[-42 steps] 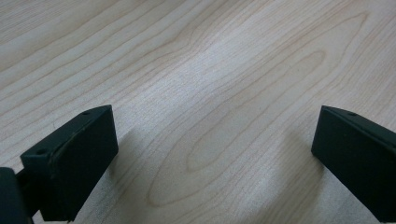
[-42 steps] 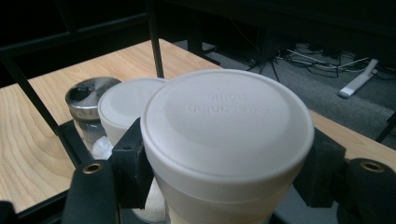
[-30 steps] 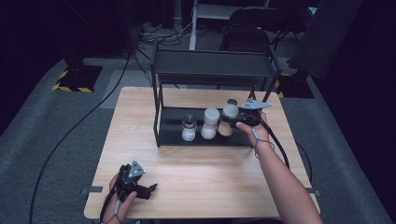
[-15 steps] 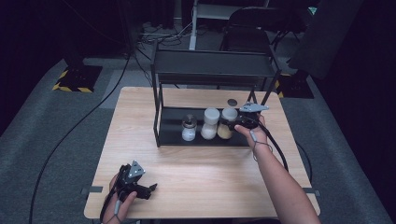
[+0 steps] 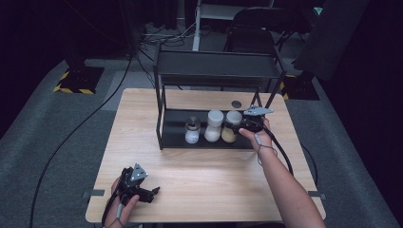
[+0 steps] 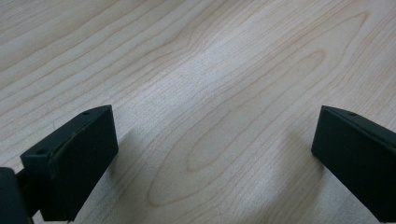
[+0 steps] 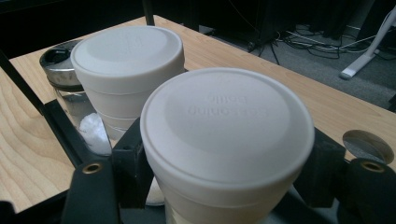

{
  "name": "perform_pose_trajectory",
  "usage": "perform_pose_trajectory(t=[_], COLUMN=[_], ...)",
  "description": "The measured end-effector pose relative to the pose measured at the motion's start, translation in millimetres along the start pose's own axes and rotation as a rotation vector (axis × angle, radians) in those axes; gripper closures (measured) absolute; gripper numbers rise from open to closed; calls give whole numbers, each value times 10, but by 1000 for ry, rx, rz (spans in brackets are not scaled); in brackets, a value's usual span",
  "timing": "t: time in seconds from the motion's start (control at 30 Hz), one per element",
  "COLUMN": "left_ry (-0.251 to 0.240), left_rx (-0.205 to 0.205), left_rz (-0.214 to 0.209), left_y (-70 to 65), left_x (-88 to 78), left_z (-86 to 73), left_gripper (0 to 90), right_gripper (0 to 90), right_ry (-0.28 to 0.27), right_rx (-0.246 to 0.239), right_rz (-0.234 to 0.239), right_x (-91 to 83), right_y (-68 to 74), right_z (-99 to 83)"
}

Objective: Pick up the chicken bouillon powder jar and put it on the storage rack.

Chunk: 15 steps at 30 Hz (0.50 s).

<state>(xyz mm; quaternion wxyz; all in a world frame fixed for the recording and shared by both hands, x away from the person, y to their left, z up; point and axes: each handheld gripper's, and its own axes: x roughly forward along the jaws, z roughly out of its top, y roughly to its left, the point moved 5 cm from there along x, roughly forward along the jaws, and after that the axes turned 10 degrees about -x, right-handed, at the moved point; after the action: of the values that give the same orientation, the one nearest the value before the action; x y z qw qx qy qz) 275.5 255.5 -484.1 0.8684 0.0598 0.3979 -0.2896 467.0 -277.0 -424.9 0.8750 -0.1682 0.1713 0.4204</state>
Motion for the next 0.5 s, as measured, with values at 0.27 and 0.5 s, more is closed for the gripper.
perform_pose_trajectory(t=[0.27,0.5], left_ry=[0,0], left_rx=[0,0], left_rz=[0,0], left_y=[0,1], left_x=[0,0], left_z=[0,0], left_gripper=[4,4], right_gripper=[266,130], right_ry=[-21,-43], right_rx=[6,5], right_rz=[7,-1], right_x=[-24,-171], right_y=[-19,-30], right_z=[0,99])
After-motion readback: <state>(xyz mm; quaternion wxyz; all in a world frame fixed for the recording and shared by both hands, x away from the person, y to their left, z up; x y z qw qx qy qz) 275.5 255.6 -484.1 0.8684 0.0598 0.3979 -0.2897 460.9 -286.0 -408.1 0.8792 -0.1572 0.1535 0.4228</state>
